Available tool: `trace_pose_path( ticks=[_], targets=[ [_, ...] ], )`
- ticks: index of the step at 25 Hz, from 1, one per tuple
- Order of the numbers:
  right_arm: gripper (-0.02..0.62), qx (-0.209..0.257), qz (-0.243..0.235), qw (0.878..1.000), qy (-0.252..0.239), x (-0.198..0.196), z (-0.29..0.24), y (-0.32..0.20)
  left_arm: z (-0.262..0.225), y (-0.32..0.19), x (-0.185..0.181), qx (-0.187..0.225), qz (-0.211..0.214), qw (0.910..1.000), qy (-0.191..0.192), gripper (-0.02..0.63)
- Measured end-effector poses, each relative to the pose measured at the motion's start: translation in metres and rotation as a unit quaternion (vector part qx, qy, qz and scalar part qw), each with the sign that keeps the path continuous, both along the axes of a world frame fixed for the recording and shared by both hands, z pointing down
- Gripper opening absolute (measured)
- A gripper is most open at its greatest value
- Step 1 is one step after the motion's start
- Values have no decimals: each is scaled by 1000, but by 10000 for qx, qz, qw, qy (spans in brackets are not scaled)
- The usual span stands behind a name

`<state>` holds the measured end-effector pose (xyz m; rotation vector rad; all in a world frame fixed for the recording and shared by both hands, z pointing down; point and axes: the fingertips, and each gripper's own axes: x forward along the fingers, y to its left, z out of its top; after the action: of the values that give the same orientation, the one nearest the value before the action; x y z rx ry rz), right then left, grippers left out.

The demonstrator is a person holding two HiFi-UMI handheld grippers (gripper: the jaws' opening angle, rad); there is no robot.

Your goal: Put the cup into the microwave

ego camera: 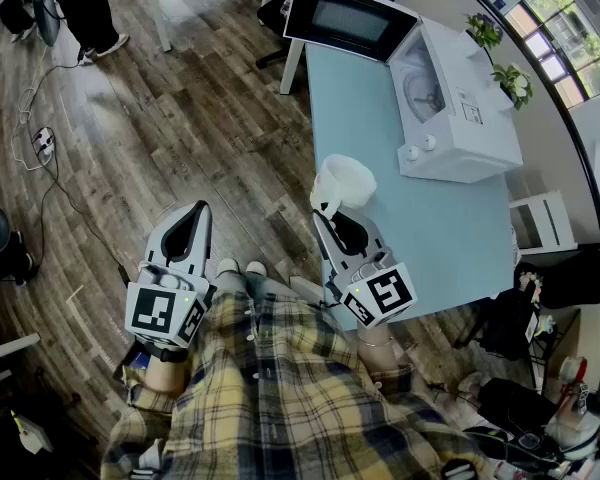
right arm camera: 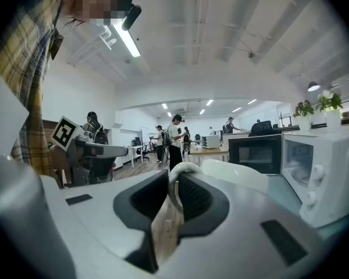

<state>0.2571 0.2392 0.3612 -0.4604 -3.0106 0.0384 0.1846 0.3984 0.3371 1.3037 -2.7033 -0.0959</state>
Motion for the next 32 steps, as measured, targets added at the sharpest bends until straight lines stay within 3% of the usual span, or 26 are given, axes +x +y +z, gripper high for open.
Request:
trace_pose_path(
  ticks=[8, 16, 23, 32],
  targets=[
    [63, -188, -2, 9998, -34, 10, -4, -8, 7, -9, 15, -94, 72, 9999, 115, -8],
    [66, -344, -5, 9994, -45, -9, 1, -4, 19, -3, -5, -187, -29, 9996, 222, -8],
    [64, -462, 201, 9986, -168, -53, -7, -15, 19, -12, -57, -88, 59, 9996, 248, -8],
    [64, -390, 485, 9975, -320, -148, -23, -33, 12, -45, -165, -29, 514, 9984, 216, -8]
  ],
)
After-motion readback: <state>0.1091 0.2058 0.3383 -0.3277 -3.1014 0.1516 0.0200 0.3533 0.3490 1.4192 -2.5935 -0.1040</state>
